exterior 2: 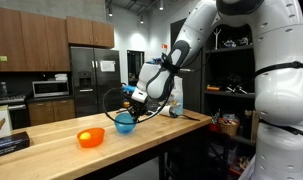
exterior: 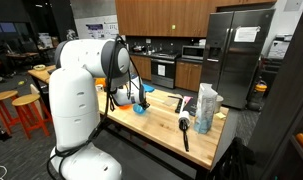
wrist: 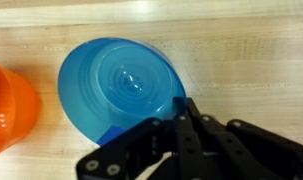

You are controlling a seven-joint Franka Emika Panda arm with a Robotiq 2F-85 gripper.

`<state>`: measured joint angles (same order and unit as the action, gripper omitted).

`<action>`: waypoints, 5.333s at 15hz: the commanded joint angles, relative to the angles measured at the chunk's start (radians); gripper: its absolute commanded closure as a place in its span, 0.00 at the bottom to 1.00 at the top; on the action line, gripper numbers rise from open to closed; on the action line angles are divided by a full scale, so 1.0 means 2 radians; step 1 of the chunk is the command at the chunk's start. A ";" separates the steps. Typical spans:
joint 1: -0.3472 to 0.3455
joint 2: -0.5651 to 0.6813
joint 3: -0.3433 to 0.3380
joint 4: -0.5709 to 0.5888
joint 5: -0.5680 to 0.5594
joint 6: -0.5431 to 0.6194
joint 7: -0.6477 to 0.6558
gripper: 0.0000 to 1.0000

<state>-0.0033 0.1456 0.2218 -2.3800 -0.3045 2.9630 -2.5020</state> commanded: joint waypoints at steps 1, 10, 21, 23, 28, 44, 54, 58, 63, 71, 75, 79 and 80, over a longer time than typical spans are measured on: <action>0.024 -0.015 -0.022 -0.016 -0.017 -0.012 0.020 0.99; -0.071 0.033 0.108 0.026 0.190 -0.052 -0.057 0.99; -0.167 0.041 0.169 0.049 0.180 -0.118 -0.050 0.93; -0.175 0.041 0.174 0.050 0.179 -0.127 -0.050 0.68; -0.190 0.037 0.191 0.050 0.178 -0.147 -0.050 0.38; -0.046 -0.148 0.117 0.025 0.121 -0.202 -0.040 0.00; 0.086 -0.236 -0.032 -0.079 0.116 -0.203 -0.050 0.00; 0.122 -0.251 -0.062 -0.108 0.118 -0.194 -0.053 0.00; 0.142 -0.266 -0.091 -0.127 0.114 -0.177 -0.052 0.00; 0.159 -0.268 -0.129 -0.130 0.098 -0.148 -0.048 0.00; 0.136 -0.269 -0.111 -0.133 0.093 -0.119 -0.047 0.00; 0.132 -0.266 -0.110 -0.136 0.090 -0.094 -0.047 0.00; 0.132 -0.266 -0.111 -0.136 0.092 -0.094 -0.047 0.00</action>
<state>0.2745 -0.3617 -0.0026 -2.6324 -0.1034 2.7516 -2.5973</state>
